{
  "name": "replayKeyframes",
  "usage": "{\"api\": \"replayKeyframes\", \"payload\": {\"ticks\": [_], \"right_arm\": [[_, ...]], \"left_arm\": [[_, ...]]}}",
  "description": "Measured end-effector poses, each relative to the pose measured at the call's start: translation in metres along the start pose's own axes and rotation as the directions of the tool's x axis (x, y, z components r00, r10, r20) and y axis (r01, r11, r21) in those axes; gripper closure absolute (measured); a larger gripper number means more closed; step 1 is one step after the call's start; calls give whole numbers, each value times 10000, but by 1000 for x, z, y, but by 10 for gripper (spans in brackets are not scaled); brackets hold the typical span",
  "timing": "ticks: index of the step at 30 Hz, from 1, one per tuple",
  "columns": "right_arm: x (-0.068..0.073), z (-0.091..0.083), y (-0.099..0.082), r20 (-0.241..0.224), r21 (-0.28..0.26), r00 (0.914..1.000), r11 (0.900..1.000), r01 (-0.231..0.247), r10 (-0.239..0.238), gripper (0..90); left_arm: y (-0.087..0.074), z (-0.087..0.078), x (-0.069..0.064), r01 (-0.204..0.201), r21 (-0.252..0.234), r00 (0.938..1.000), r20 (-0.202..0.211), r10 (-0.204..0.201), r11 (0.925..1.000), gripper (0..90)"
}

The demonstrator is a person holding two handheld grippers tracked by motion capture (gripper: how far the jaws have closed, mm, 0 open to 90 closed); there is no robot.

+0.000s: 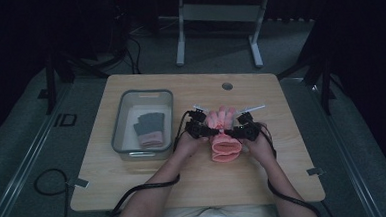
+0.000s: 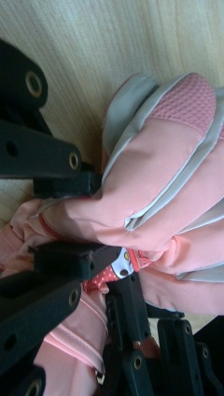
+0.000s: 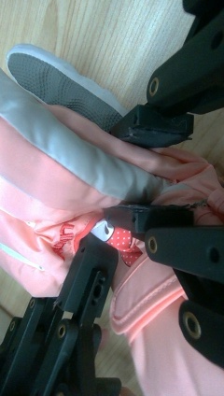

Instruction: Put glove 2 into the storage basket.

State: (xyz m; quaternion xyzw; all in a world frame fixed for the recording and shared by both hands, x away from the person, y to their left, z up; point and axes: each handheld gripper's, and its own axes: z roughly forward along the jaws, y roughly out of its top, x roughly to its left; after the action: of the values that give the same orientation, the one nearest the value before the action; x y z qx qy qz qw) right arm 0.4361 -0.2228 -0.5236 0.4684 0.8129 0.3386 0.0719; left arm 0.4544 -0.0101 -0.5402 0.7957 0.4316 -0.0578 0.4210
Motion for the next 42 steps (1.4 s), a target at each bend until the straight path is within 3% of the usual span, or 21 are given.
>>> {"api": "replayKeyframes", "payload": {"ticks": [6,19,26,42], "right_arm": [[-2,-9,-1,-290,-274,9993,9993,-261,253,654],[11,-44,13,-432,-1360,9991,9907,-59,0,661],[21,-63,28,-519,-1894,9985,9819,64,-165,661],[51,-71,61,-774,-2256,9945,9729,511,-702,660]], "left_arm": [[9,-11,-11,-360,102,9994,-5,360,9993,757],[28,-47,-32,-777,-629,9967,175,789,9950,761],[40,-70,-41,-1029,-950,9946,24,1036,9901,761],[47,-120,-40,-1191,-1315,9924,-476,1137,9841,761]]}}
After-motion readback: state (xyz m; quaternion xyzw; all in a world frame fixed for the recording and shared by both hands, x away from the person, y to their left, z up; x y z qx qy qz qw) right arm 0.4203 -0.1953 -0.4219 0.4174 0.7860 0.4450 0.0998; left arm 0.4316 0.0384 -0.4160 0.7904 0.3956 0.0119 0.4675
